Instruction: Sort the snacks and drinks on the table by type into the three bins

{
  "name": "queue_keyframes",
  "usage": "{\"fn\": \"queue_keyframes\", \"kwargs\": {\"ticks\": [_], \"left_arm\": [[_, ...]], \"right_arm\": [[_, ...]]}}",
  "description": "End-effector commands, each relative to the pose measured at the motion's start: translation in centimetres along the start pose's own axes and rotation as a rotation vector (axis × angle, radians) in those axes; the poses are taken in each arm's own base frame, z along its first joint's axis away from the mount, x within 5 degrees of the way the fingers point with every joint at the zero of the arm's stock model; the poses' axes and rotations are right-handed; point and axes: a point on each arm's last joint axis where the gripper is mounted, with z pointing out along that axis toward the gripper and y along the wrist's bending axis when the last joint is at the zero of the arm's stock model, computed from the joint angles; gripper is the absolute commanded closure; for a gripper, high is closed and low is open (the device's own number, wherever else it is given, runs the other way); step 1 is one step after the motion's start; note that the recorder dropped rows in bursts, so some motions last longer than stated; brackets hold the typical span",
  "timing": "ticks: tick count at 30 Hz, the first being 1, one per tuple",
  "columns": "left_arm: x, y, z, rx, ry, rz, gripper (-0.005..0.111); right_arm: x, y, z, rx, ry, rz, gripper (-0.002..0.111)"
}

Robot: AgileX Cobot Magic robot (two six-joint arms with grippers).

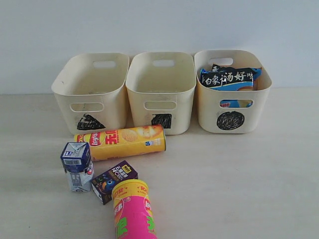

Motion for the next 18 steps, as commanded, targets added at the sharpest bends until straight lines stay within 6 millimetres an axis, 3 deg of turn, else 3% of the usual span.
{"fn": "queue_keyframes", "kwargs": {"ticks": [1,9,12,18], "left_arm": [[-0.2,0.0,-0.1,-0.001,-0.01,-0.013,0.102],[-0.3,0.0,-0.1,-0.005,-0.025,0.009,0.102],[-1.0,-0.1,-0.1,0.021,-0.094,-0.128,0.102],[-3.4,0.0,-0.7,0.035,-0.376,-0.196,0.102]], "right_arm": [[0.1,0.0,0.0,0.007,-0.004,-0.02,0.108],[0.1,0.0,0.0,0.007,-0.004,-0.02,0.108],[0.1,0.0,0.0,0.007,-0.004,-0.02,0.108],[0.1,0.0,0.0,0.007,-0.009,-0.011,0.108]]}}
